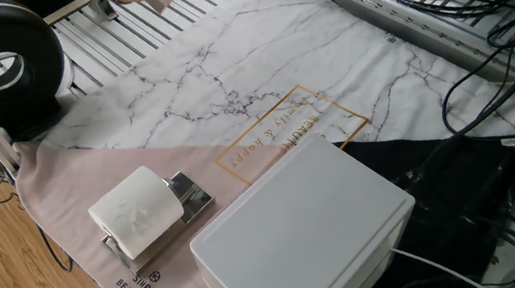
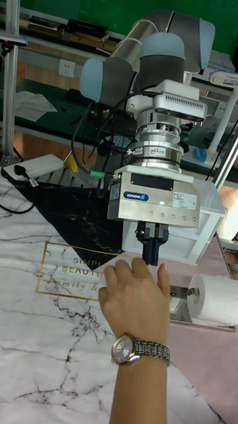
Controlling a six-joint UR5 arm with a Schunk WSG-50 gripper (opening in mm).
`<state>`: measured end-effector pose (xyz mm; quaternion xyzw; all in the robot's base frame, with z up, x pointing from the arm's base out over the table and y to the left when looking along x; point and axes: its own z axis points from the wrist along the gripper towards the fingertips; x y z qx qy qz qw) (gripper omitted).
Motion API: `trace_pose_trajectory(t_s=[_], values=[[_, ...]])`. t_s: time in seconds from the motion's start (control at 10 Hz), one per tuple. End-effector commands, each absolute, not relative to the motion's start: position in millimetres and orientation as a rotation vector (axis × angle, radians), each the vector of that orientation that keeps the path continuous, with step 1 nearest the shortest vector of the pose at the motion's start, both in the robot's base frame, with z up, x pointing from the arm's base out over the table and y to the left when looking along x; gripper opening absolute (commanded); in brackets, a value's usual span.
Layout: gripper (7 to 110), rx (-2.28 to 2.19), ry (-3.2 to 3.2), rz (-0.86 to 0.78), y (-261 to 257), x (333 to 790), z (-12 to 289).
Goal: Take the roll of paper down from the shelf
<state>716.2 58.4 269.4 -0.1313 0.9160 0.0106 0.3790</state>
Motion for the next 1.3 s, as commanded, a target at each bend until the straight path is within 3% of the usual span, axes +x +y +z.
trace_pose_trajectory(t_s=[0.0,1.2], values=[[7,-0.327,2.363,0.026,54.9,712.5,266.4],[7,-0.33,2.447,-0.014,50.8,696.1,248.5]])
